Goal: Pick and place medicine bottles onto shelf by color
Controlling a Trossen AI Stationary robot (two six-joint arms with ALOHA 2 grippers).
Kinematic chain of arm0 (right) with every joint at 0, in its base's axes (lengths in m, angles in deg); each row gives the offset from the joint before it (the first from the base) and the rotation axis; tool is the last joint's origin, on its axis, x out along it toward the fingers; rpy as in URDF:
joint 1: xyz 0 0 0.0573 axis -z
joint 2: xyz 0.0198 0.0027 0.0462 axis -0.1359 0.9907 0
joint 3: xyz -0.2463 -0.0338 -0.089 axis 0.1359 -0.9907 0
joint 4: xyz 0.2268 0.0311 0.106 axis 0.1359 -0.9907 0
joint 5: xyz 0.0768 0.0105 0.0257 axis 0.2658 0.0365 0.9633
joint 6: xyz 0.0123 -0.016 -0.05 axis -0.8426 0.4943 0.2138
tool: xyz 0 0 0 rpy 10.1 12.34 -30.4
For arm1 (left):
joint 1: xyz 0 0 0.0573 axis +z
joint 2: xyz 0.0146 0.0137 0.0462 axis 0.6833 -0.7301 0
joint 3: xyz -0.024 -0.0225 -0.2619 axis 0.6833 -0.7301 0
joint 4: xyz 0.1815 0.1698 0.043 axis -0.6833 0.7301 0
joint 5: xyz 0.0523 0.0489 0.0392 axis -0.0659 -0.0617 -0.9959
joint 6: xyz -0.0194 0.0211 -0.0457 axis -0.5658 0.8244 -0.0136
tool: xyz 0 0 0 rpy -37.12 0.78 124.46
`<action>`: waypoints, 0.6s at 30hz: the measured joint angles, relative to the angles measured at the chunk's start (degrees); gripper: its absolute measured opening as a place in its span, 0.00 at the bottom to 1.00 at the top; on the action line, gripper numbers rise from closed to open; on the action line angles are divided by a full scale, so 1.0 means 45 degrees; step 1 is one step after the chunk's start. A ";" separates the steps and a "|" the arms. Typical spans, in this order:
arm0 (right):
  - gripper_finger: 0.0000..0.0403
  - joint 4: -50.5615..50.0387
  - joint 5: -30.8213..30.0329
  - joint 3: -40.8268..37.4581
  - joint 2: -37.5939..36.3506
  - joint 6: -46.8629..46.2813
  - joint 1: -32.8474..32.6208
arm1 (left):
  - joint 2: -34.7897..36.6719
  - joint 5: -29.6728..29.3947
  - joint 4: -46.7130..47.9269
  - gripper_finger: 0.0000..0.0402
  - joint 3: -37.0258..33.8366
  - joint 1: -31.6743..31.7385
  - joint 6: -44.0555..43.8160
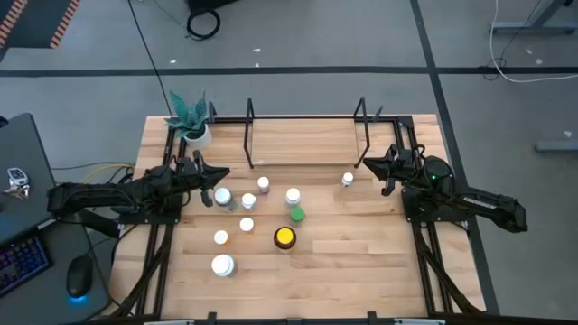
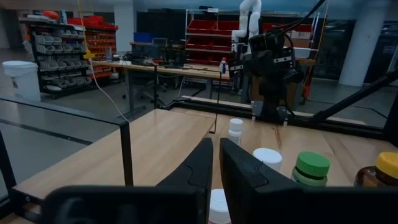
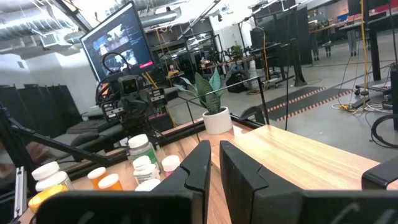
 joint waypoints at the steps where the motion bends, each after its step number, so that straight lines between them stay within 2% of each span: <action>1: 0.10 0.0000 -0.0005 0.0000 0.0005 0.0000 -0.0003 | 0.0000 0.0000 0.0005 0.08 0.0000 0.0005 0.0000; 18: 0.10 0.0001 -0.0001 -0.0005 0.0000 -0.0005 0.0002 | 0.0000 0.0002 0.0005 0.09 -0.0003 0.0000 0.0000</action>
